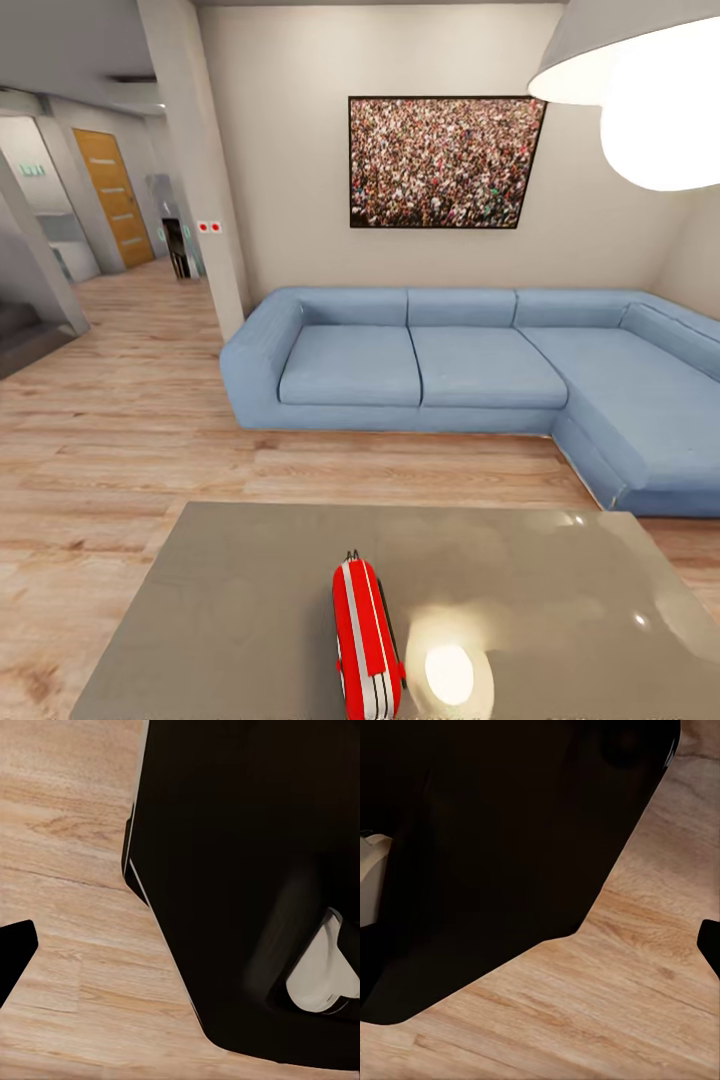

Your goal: Turn on the radio receiver that's on the table in the living room.

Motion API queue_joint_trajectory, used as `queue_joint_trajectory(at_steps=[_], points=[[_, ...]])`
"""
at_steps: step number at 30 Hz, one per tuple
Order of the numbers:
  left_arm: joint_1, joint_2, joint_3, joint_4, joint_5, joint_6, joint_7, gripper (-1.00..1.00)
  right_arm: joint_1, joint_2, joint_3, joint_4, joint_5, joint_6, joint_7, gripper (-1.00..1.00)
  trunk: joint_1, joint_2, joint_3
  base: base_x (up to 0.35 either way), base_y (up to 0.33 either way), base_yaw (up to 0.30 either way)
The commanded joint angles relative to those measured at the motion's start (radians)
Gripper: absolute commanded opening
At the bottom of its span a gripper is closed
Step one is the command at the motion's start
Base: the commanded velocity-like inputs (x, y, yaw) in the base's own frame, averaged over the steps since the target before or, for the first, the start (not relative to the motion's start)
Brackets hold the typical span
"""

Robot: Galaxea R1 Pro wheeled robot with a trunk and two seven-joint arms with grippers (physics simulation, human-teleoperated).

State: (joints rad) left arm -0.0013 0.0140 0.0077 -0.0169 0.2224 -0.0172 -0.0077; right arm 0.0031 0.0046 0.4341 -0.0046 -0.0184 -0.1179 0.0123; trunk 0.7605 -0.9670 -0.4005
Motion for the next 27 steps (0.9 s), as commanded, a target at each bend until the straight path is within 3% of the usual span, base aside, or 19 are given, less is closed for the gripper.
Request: queue_joint_trajectory(at_steps=[1, 27], points=[[0.0, 0.0, 0.0, 0.0, 0.0, 0.0, 0.0, 1.0, 0.0, 0.0, 0.0, 0.0, 0.0, 0.0, 0.0, 1.0, 0.0, 0.0, -0.002, 0.0, 0.0, 0.0], [0.0, 0.0, 0.0, 0.0, 0.0, -0.001, 0.0, 1.0, 0.0, 0.0, 0.0, 0.0, 0.001, 0.0, 0.0, 1.0, 0.0, 0.0, -0.044, 0.0, 0.0, 0.0]])
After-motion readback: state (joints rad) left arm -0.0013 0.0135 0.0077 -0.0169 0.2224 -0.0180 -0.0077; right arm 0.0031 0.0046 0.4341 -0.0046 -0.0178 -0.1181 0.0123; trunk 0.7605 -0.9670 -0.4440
